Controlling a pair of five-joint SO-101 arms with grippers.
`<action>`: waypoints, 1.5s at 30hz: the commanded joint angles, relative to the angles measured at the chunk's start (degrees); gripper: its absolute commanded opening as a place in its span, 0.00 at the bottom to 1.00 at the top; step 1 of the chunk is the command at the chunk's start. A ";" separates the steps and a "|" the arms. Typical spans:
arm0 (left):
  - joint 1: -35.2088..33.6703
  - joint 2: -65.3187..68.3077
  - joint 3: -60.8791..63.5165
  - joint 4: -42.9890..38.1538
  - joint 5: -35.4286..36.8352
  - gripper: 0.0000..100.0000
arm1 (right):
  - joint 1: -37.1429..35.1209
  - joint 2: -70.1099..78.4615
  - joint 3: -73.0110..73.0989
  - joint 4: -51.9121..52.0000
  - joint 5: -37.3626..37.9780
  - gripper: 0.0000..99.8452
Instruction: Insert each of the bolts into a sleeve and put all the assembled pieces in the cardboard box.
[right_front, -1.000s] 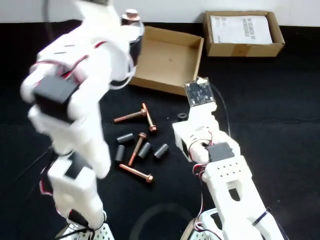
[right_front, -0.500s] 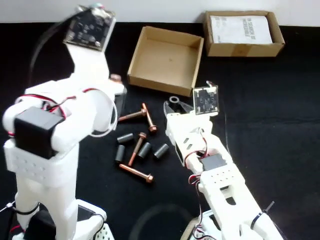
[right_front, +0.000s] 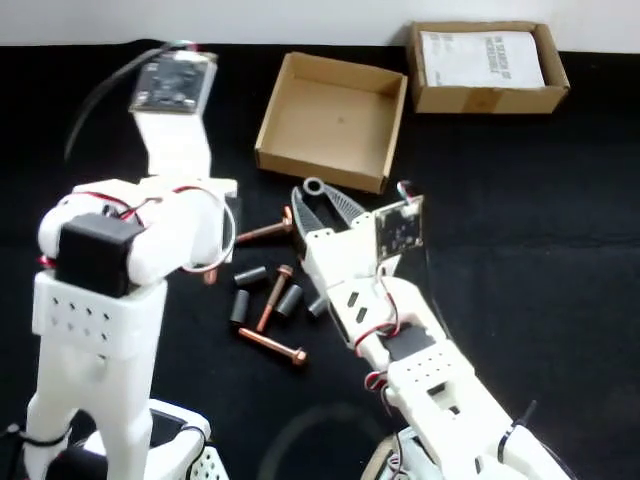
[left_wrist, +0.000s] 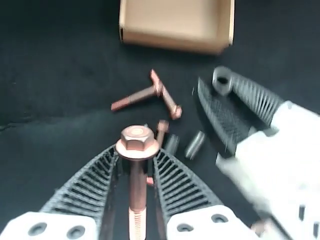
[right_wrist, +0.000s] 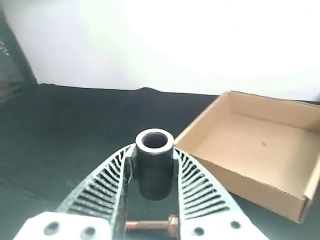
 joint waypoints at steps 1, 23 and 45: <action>-1.10 -5.14 6.73 -13.54 2.37 0.01 | -0.84 -2.15 0.31 -2.51 -0.09 0.01; 5.76 -8.31 40.75 -76.22 8.97 0.01 | -0.92 -1.71 4.00 -2.68 -0.09 0.01; 10.86 -8.48 42.59 -76.31 4.84 0.01 | 0.22 -2.15 4.00 -2.68 -0.18 0.01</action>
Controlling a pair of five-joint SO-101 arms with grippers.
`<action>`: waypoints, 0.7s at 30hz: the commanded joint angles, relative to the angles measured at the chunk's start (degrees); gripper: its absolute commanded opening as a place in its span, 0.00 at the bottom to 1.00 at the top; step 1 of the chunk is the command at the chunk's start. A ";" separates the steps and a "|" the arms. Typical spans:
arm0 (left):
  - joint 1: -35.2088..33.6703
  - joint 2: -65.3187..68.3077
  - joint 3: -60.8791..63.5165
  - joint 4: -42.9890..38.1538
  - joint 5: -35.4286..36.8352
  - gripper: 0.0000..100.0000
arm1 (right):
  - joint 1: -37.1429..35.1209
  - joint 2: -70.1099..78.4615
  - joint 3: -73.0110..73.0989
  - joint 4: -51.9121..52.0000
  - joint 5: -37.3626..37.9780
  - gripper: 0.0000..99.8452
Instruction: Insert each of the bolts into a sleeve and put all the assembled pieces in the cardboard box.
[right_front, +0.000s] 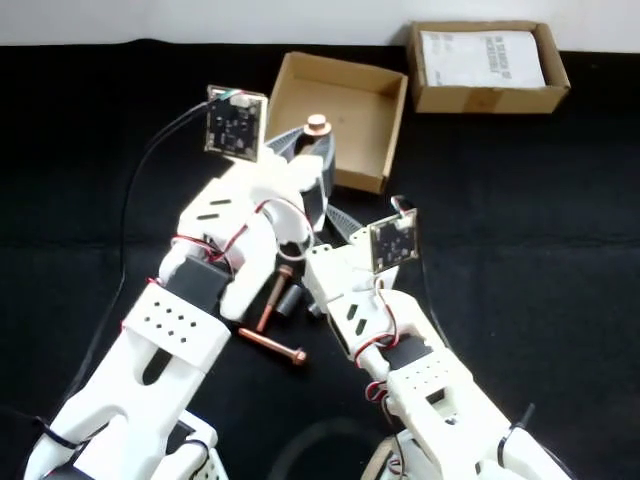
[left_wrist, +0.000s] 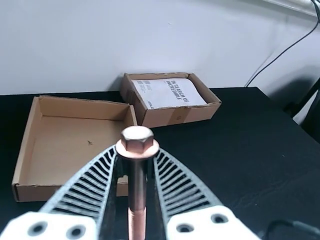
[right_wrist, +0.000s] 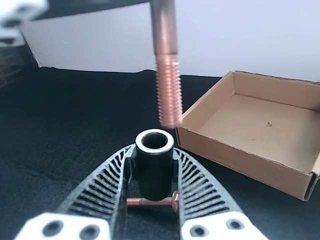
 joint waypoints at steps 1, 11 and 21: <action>-0.57 -1.89 0.48 -1.23 -0.44 0.01 | 0.84 -2.15 -0.31 -1.19 -0.18 0.01; 0.75 -2.15 6.99 -9.14 -7.12 0.01 | 0.84 -2.15 -0.31 -1.01 -0.18 0.01; 0.75 -2.15 8.75 -9.41 -7.65 0.01 | 2.95 -1.63 -0.57 -1.01 -0.18 0.01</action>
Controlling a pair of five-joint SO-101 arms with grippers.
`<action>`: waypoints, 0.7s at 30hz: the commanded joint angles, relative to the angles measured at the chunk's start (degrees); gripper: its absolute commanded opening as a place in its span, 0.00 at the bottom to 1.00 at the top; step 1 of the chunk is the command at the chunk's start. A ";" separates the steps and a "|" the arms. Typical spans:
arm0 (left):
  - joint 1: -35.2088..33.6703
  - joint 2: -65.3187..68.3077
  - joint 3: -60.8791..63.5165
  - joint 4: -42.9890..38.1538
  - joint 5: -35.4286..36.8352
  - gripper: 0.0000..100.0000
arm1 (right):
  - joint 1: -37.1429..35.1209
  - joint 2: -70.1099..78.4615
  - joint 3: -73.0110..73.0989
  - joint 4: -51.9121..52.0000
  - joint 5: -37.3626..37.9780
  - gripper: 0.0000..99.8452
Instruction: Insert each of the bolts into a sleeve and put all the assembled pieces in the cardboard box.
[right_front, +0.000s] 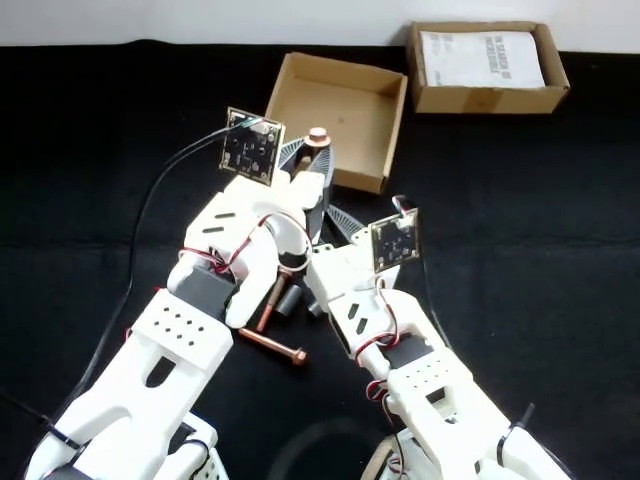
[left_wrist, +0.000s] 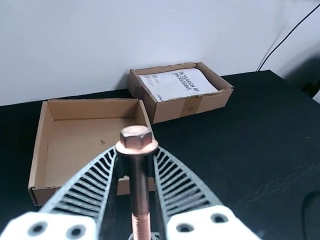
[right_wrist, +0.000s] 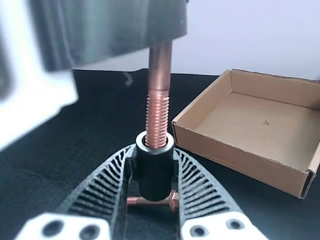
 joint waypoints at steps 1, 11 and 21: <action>0.48 -2.07 0.22 -1.23 -0.53 0.01 | 2.95 -1.63 -0.66 -1.01 -0.18 0.01; 7.34 -11.74 2.95 7.65 -0.44 0.01 | 6.73 -1.45 -0.92 -0.92 -0.18 0.01; 15.78 -19.74 15.16 7.38 -0.44 0.01 | 6.64 -1.71 -0.66 -0.84 -0.18 0.01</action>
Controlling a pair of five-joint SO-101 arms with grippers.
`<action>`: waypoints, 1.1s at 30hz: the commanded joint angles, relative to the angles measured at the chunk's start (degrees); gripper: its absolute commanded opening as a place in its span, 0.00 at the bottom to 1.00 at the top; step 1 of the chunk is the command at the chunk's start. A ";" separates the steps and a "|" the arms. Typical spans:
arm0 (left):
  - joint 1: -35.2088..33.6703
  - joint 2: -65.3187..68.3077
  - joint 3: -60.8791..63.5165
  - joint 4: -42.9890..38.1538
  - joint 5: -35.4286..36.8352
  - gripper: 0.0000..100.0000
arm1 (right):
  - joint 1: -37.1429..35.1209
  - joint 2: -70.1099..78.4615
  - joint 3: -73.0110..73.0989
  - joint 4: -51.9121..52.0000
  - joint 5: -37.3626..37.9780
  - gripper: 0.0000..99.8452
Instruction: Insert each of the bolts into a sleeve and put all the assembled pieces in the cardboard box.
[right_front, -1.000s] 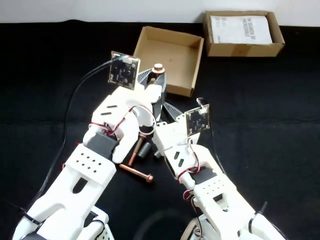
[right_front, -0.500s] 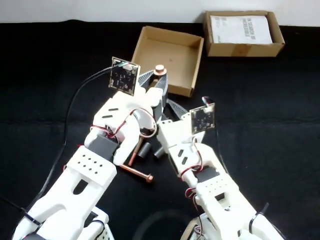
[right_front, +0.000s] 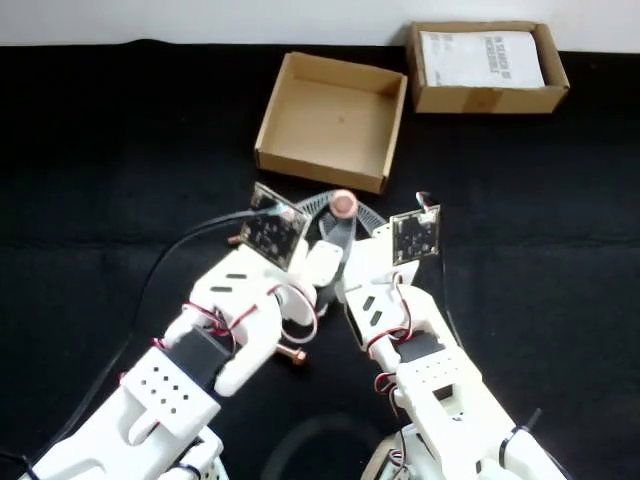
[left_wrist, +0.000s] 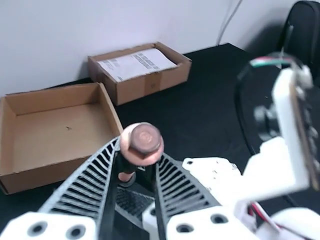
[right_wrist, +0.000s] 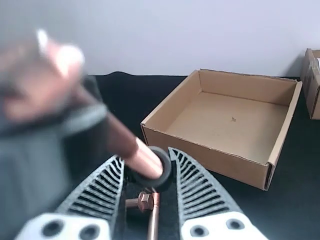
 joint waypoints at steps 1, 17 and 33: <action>2.42 -0.57 1.89 -2.02 0.00 0.01 | 1.27 -2.07 -0.75 -0.92 -0.18 0.01; -4.88 7.25 1.80 -11.16 -0.18 0.01 | -0.92 -1.80 -0.48 -0.92 4.66 0.01; -6.81 -3.47 -20.09 4.84 -0.09 0.01 | 4.09 -1.54 7.43 13.32 7.91 0.01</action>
